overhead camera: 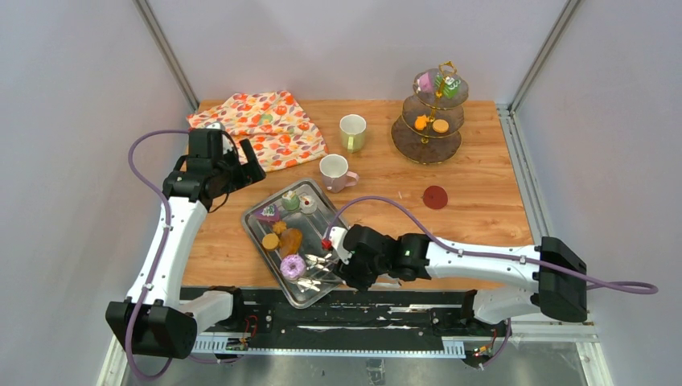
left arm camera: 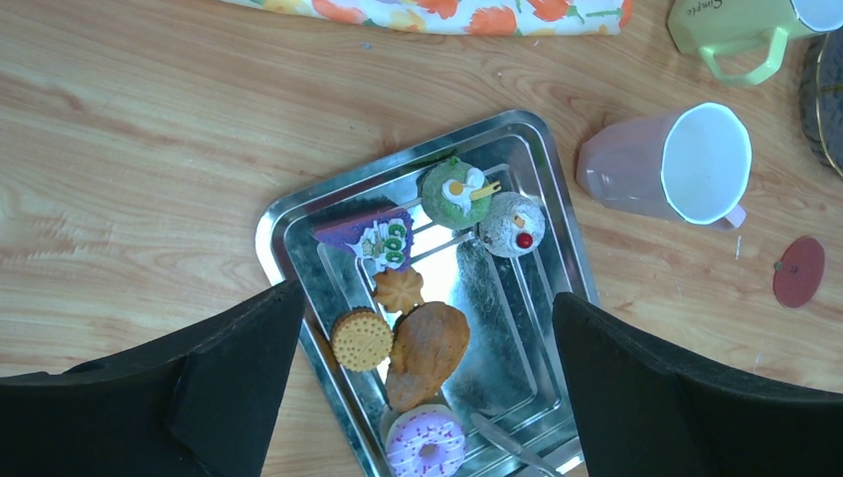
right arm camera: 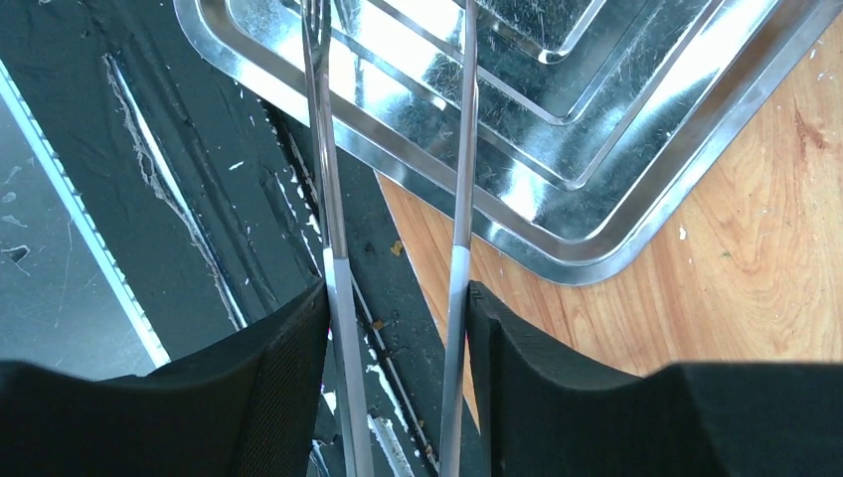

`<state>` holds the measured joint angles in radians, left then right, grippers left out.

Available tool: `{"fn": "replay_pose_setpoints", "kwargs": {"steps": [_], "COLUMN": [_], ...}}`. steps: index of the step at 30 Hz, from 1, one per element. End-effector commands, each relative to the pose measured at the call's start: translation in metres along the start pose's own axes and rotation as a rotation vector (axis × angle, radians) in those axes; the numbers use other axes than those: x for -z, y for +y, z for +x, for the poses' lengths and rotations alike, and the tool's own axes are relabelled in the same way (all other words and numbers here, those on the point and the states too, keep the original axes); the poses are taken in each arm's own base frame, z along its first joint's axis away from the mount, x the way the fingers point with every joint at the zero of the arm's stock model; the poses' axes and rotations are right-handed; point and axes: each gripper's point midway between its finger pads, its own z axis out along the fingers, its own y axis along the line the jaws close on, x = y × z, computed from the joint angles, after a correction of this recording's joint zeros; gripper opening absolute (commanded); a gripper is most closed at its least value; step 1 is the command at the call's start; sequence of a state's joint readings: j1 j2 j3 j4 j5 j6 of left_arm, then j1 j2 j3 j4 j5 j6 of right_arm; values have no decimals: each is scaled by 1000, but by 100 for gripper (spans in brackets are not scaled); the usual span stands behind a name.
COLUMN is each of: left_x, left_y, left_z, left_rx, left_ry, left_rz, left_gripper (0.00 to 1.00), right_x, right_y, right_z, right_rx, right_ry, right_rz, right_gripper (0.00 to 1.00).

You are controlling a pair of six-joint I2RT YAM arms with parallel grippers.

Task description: Serve the afternoon tea

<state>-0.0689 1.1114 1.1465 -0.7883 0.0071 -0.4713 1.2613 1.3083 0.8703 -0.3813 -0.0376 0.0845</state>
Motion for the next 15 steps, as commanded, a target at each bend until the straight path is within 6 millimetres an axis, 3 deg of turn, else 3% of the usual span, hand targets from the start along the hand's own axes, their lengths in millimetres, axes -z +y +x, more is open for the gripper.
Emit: {"fn": "replay_pose_setpoints", "kwargs": {"steps": [1, 15], "left_x": [5, 5], "left_y": [-7, -6], "left_z": [-11, -10], "left_rx": [1, 0], "left_ry": [-28, -27], "left_rz": [18, 14], "left_gripper": [100, 100], "right_x": [0, -4], "right_y": [12, 8], "right_z": [-20, -20], "right_rx": [33, 40], "right_ry": [-57, -54], "right_rz": [-35, 4], "right_gripper": [52, 52]}}
